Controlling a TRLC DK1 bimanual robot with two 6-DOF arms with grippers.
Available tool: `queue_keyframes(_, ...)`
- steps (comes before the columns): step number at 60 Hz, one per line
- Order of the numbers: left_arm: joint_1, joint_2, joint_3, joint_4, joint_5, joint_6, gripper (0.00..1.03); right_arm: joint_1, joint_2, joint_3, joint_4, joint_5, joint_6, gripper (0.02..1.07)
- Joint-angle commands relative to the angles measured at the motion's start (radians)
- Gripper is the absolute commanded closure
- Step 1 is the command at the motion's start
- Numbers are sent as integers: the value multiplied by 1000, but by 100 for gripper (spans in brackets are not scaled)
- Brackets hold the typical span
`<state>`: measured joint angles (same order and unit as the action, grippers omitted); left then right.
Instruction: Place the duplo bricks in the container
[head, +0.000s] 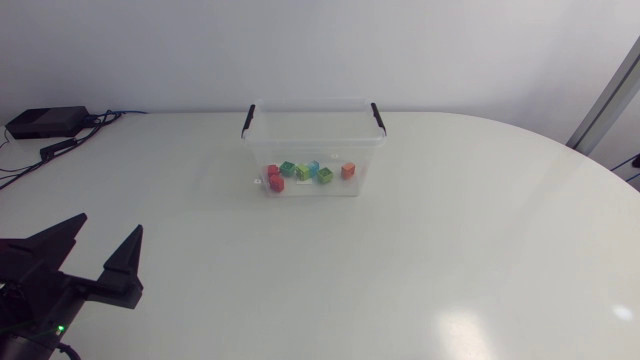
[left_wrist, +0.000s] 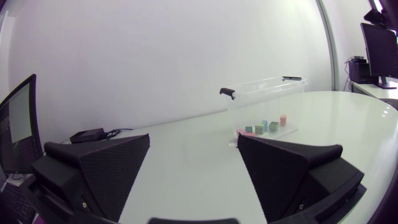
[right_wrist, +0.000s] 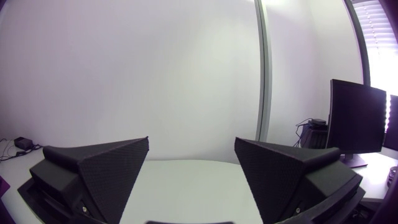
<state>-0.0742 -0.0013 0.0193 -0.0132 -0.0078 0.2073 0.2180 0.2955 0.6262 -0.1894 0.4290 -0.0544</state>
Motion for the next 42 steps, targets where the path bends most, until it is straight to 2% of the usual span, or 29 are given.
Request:
queue_keyframes(1, -1, -12, -18, 5, -1, 12, 5, -20, -59, -74, 30, -15, -18, 7)
queue_keyframes(7, -1, -12, -18, 6, -1, 11, 5, -32, -112, -133, 32, -30, -17, 7)
queue_keyframes(42, 45, -4, -19, 10, 4, -122, 5, -145, -223, -432, 128, -272, 26, 7)
